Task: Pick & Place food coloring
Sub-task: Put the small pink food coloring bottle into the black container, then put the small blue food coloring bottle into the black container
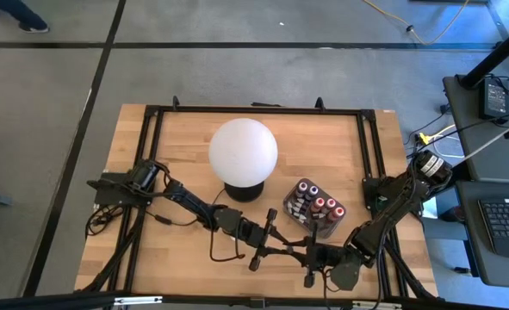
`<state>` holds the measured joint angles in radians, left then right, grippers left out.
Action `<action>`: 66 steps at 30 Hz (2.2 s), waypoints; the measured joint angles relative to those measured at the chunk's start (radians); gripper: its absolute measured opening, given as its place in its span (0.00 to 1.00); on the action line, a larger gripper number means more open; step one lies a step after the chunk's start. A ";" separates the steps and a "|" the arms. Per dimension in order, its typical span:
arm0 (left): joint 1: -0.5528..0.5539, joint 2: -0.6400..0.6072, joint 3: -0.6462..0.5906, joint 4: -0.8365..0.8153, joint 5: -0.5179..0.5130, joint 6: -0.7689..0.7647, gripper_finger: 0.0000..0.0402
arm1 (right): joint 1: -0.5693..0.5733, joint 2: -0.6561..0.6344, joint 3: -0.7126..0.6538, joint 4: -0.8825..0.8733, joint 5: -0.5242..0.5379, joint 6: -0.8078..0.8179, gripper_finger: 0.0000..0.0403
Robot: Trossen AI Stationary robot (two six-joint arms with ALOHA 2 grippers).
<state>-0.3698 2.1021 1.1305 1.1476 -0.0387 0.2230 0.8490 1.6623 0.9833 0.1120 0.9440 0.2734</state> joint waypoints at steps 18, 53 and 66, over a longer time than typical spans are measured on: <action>-0.036 -0.089 0.000 -0.290 -0.197 0.036 0.50 | 0.000 -0.043 0.001 -0.187 0.000 0.225 0.16; -0.159 -0.222 -0.002 -1.570 -0.220 -0.528 0.50 | -0.277 -0.094 -0.075 -0.747 -0.486 0.851 0.20; -0.156 -0.222 0.000 -1.671 -0.209 -0.482 0.46 | -0.278 -0.094 -0.075 -0.723 -0.502 0.848 0.23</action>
<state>-0.5261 1.8801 1.1305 -0.5233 -0.2475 -0.2592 0.5713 1.5684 0.9085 -0.6106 0.4419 1.1213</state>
